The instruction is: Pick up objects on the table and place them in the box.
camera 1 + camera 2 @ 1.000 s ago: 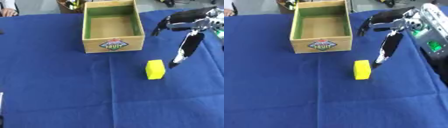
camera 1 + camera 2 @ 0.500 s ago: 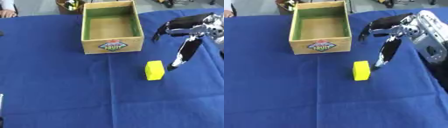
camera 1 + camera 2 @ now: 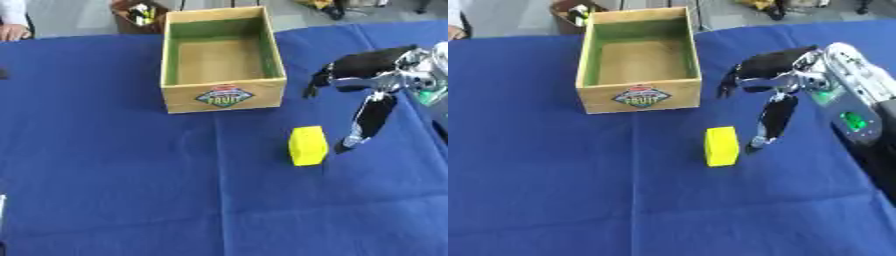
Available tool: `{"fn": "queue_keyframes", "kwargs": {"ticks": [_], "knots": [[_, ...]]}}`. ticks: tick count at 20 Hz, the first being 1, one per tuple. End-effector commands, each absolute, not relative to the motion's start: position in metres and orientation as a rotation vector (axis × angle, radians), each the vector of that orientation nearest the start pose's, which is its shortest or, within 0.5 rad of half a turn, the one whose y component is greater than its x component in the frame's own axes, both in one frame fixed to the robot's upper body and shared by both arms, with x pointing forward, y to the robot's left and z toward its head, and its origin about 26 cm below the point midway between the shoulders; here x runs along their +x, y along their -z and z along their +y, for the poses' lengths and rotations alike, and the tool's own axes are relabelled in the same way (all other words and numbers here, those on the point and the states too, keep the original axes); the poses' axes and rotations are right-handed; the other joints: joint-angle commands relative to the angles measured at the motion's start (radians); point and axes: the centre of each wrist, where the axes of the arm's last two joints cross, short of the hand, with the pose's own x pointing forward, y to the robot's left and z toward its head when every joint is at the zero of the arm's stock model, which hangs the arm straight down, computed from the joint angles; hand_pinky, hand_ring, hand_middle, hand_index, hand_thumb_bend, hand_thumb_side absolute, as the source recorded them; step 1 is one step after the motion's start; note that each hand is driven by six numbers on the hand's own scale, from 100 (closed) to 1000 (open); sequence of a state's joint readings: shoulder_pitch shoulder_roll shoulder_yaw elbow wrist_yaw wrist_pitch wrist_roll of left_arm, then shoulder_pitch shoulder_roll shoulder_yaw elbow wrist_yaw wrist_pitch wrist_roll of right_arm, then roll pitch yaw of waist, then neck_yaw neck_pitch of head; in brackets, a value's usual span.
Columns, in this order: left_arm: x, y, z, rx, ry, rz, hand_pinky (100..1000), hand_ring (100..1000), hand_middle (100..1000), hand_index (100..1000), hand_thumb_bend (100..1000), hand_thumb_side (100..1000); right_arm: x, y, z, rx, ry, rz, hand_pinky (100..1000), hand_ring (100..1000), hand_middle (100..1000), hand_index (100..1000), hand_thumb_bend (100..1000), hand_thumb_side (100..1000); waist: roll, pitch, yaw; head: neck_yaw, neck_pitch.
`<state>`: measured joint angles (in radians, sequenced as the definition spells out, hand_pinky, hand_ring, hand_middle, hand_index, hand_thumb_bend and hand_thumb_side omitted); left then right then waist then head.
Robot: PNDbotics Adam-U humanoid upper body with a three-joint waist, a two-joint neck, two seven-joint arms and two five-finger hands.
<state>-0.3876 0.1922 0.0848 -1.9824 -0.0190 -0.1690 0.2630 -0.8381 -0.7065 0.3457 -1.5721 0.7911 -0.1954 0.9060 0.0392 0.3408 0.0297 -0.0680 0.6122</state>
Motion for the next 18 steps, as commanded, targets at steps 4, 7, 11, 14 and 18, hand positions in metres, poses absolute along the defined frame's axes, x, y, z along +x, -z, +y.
{"fn": "queue_keyframes", "kwargs": {"ticks": [4,7,11,14,18], "knots": [[0.307,-0.222,0.252,0.221,-0.099,-2.571,411,533,558,718,100,1000,0.382,-0.296,-0.237,-0.962,-2.142,-1.154,753,842,753,873,655,367,-0.004,-0.019,-0.006,0.003,-0.012],[0.307,-0.222,0.253,0.226,-0.099,-2.57,411,533,558,718,100,1000,0.383,-0.293,-0.233,-0.979,-2.151,-1.142,743,833,748,870,646,392,-0.006,-0.021,-0.01,0.003,-0.009],[0.307,-0.222,0.253,0.229,-0.099,-2.569,411,534,558,718,100,1000,0.384,-0.289,-0.23,-0.975,-2.156,-1.135,738,830,745,869,646,404,-0.008,-0.022,-0.013,0.002,-0.007],[0.307,-0.222,0.253,0.229,-0.101,-2.569,411,534,558,718,100,1000,0.386,-0.285,-0.229,-0.966,-2.147,-1.128,733,827,740,866,648,409,-0.008,-0.022,-0.015,0.002,-0.007],[0.307,-0.222,0.253,0.228,-0.103,-2.569,412,534,558,718,100,1000,0.39,-0.275,-0.229,-0.944,-2.124,-1.111,723,817,721,858,651,405,-0.008,-0.021,-0.016,0.002,-0.004]]}}
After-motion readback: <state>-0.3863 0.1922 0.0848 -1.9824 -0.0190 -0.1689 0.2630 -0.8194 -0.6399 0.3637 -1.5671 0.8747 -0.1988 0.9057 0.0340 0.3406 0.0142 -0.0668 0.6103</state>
